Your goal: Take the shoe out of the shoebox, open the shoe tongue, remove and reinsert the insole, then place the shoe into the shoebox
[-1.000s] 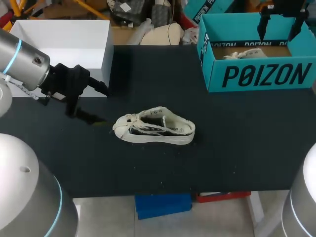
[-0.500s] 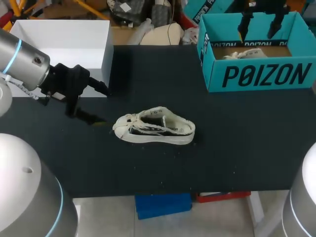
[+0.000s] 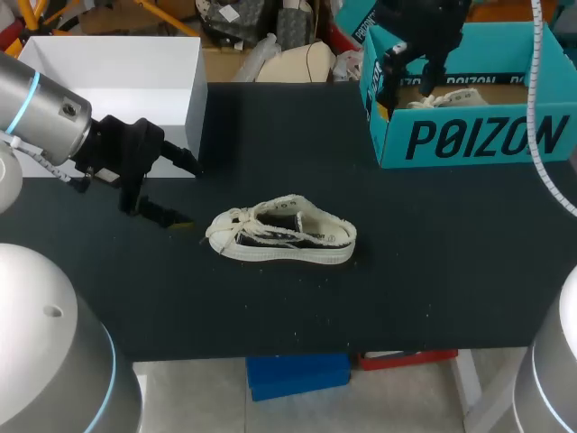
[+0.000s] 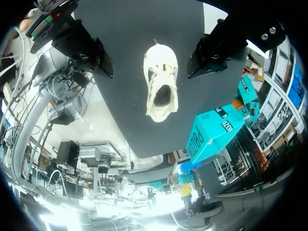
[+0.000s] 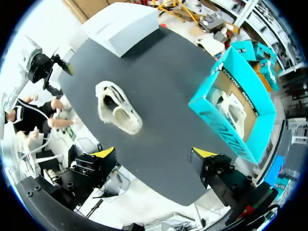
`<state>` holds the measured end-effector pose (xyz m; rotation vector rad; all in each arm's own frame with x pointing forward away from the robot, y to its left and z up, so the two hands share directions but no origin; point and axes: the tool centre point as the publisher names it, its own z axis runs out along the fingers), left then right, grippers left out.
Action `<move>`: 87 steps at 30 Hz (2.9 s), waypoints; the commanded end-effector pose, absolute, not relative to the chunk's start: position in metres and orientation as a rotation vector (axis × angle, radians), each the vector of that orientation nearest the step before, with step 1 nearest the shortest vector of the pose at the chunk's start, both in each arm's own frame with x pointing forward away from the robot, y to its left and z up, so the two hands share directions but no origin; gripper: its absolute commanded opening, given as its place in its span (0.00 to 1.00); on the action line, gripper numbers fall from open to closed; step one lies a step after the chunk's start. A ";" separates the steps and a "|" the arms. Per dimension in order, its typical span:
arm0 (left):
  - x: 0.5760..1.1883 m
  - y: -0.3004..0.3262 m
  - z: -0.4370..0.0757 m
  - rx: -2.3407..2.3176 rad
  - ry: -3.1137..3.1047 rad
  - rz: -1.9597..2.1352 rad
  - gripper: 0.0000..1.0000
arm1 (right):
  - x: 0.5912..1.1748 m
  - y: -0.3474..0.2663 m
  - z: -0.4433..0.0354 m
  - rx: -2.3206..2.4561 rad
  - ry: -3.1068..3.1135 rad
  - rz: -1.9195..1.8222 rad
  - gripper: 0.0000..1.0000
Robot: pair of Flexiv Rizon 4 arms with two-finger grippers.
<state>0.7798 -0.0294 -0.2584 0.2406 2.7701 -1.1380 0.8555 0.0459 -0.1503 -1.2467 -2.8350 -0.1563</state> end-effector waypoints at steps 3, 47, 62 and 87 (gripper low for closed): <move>0.779 -0.029 -0.259 0.242 2.765 -1.138 1.00 | 0.792 0.122 -0.161 0.197 -3.036 -0.517 1.00; 0.779 -0.029 -0.259 0.242 2.765 -1.138 1.00 | 0.791 0.131 -0.290 -0.049 -3.157 -0.810 1.00; 0.779 -0.029 -0.259 0.242 2.765 -1.138 1.00 | 0.807 0.139 -0.341 -0.051 -3.094 -1.169 1.00; 0.779 -0.029 -0.259 0.242 2.765 -1.138 1.00 | 0.805 0.143 -0.398 -0.188 -2.971 -1.456 1.00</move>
